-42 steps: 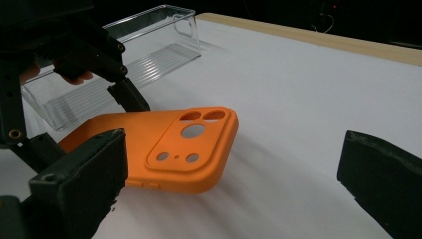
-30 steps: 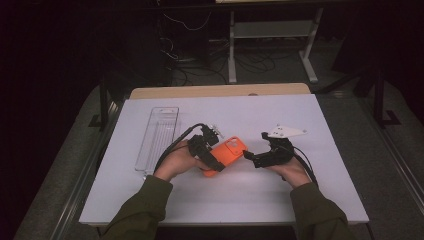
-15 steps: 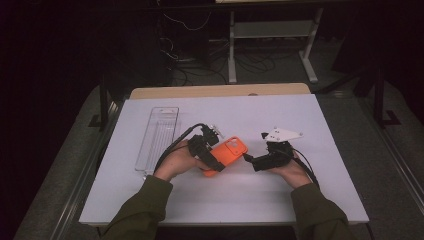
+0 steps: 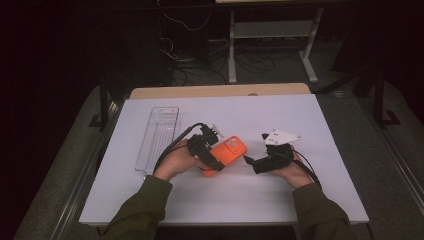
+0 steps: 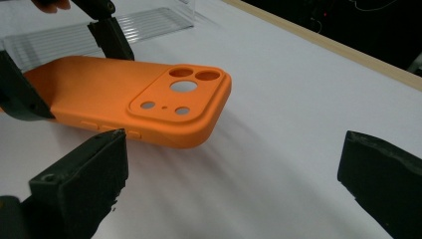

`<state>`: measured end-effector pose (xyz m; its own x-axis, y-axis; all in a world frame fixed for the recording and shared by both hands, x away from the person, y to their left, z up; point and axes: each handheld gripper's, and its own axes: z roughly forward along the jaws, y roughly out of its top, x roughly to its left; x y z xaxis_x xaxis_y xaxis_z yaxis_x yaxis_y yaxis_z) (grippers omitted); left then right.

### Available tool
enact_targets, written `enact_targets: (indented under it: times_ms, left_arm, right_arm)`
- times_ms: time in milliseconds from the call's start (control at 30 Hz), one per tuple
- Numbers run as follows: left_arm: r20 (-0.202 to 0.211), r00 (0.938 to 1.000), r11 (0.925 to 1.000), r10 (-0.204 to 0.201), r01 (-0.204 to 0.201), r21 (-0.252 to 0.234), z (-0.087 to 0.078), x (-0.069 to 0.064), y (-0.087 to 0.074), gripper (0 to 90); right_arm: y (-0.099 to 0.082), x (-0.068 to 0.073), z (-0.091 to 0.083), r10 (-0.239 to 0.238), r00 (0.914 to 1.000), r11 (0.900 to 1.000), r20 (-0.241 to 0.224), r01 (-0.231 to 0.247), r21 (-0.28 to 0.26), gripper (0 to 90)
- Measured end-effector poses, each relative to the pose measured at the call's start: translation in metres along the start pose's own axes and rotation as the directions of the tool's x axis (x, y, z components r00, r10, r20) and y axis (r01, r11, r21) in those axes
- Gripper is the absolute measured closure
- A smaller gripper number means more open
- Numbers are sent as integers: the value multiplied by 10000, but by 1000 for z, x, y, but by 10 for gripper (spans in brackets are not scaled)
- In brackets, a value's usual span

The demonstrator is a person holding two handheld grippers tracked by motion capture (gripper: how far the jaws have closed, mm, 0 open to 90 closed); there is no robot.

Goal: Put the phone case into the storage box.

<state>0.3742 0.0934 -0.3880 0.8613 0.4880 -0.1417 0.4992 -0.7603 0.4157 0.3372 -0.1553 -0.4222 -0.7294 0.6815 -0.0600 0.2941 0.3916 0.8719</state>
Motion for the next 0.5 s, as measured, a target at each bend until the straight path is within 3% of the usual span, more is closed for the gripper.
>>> enact_targets:
  times_ms: [500]
  left_arm:
    - [-28,9999,9999,141,-141,28,-1,-1,1,164]
  right_arm:
    - [-3,6,1,-822,9962,9962,282,813,315,0]
